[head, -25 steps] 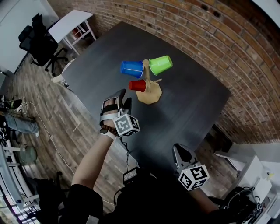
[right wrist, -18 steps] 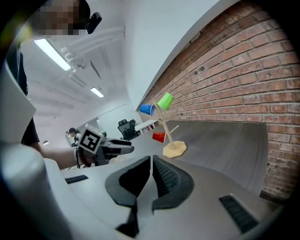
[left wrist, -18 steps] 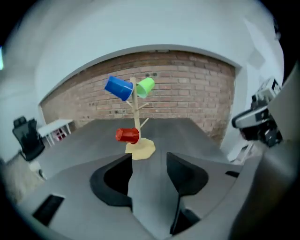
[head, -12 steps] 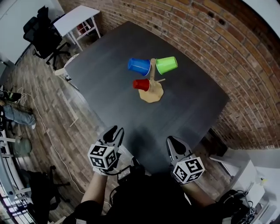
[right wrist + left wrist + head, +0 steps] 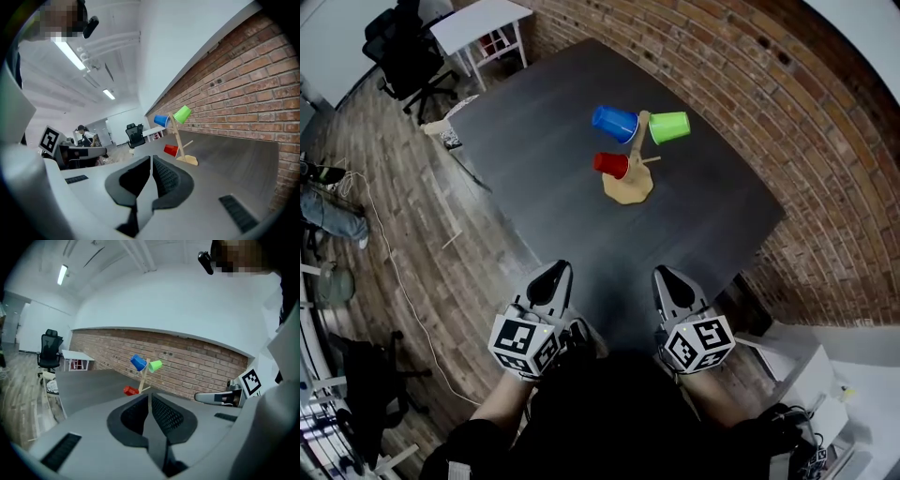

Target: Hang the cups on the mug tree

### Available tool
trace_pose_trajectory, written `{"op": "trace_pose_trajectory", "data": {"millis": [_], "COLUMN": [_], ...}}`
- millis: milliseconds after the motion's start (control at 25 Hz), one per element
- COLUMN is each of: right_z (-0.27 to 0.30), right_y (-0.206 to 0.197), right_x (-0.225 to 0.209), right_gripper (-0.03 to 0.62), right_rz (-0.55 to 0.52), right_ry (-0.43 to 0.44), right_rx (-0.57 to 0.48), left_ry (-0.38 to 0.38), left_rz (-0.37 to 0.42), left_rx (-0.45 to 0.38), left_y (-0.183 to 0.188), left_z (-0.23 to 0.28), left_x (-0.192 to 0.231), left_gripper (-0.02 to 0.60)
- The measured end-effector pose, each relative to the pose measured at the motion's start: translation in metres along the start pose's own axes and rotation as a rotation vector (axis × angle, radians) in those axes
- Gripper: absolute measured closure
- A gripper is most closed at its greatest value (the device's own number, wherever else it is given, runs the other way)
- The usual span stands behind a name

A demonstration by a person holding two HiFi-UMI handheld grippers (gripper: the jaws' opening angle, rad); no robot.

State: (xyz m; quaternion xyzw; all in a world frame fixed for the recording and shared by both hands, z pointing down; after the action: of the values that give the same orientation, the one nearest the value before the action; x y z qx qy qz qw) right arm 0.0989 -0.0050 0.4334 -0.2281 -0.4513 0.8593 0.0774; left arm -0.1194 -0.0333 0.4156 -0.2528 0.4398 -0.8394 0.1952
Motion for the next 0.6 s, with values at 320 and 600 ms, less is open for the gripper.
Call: {"op": "trace_pose_trajectory", "data": {"millis": [320,600], "right_z": [-0.019,-0.028], "right_y": [0.008,0.002], "right_x": [0.031,0.037], "right_gripper": [0.554,0.554], "right_rz": [-0.058,-0.097], "right_ry": [0.046,0.064], "right_rx": [-0.118,-0.125], "left_ry": [-0.096,-0.056], "left_rz": [0.158,0.109], "left_rx": [-0.043,-0.05], "left_y": [0.0,-0.004], "left_z": [-0.009,-0.018], "left_x": [-0.066,-0.059], "left_gripper": [0.548,0.548]}}
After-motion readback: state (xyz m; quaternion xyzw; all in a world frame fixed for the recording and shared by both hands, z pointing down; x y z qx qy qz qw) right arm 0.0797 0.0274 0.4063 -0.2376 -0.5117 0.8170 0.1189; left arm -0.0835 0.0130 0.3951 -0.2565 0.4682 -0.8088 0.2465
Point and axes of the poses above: the fingertips, and each gripper's own axes: z forward along the fingers, x to its left, y out of its top, the point moved 5 cm from there along -z, backward along the fingers, and after that the axes turned 13 degrees about x, right-handed, at the moved point
